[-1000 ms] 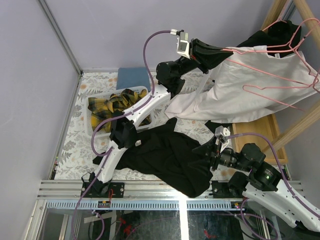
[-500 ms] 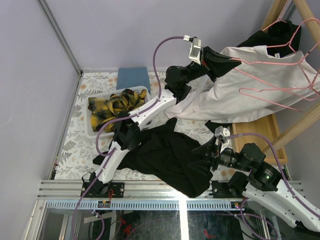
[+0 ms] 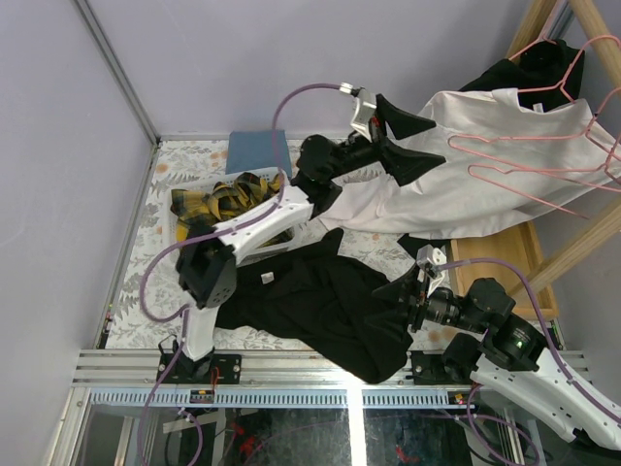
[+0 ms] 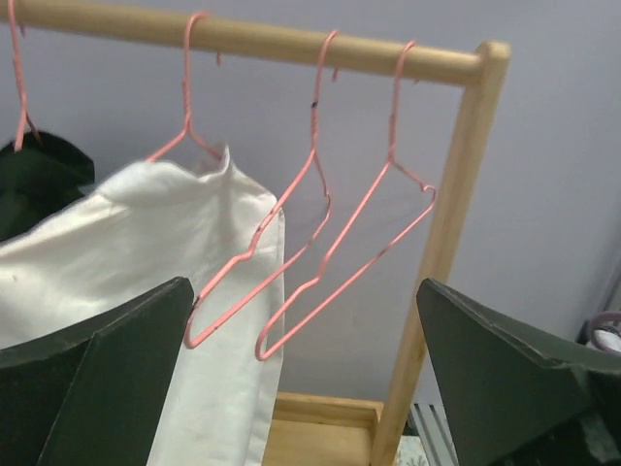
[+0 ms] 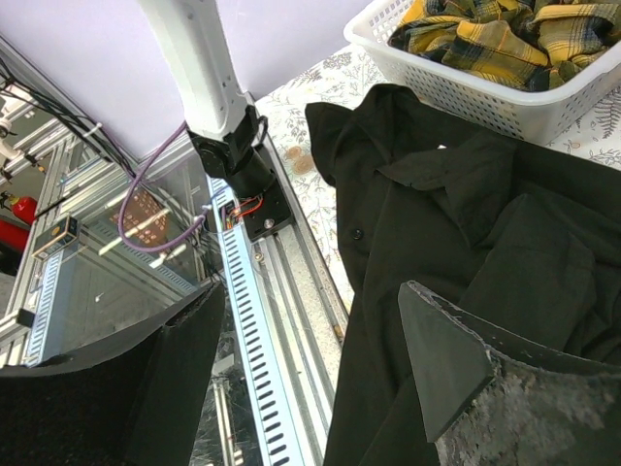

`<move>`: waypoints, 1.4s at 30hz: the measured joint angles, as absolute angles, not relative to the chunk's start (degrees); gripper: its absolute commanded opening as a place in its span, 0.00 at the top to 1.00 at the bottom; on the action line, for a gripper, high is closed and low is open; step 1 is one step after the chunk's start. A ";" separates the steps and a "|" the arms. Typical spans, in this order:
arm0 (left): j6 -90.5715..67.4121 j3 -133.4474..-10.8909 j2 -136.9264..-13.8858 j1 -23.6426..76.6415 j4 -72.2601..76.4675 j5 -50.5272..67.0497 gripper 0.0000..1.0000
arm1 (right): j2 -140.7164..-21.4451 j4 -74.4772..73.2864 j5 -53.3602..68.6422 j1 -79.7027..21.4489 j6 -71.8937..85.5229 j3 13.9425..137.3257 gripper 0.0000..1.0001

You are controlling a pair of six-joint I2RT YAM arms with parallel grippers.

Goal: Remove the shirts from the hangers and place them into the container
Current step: Place the hanger at the clothesline, then pick up the shirt from the center of the board.

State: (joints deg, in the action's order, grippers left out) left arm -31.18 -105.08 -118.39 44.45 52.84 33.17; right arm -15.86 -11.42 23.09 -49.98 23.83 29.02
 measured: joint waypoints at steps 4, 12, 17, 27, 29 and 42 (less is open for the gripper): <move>-25.78 -96.01 -105.97 44.21 49.23 31.51 0.00 | -16.36 -11.35 22.92 -49.98 23.75 28.97 0.20; -16.91 -63.55 -76.88 43.72 40.86 19.22 0.00 | -26.13 -10.83 20.88 -49.98 23.77 28.99 0.20; -15.46 -50.24 -59.33 43.42 25.80 6.81 0.00 | -39.09 -11.44 19.97 -49.98 23.11 30.92 0.15; -17.98 -47.31 -41.85 41.28 -12.84 -15.51 0.00 | -66.04 -11.75 10.46 -52.62 18.70 46.50 0.01; -18.96 -47.37 -41.10 39.70 -18.72 -17.41 0.00 | -71.22 -11.64 8.49 -53.39 17.87 50.19 0.01; -23.94 -45.15 -38.74 10.17 -31.77 -12.95 0.00 | -100.27 -13.23 7.20 -54.54 13.06 69.89 0.01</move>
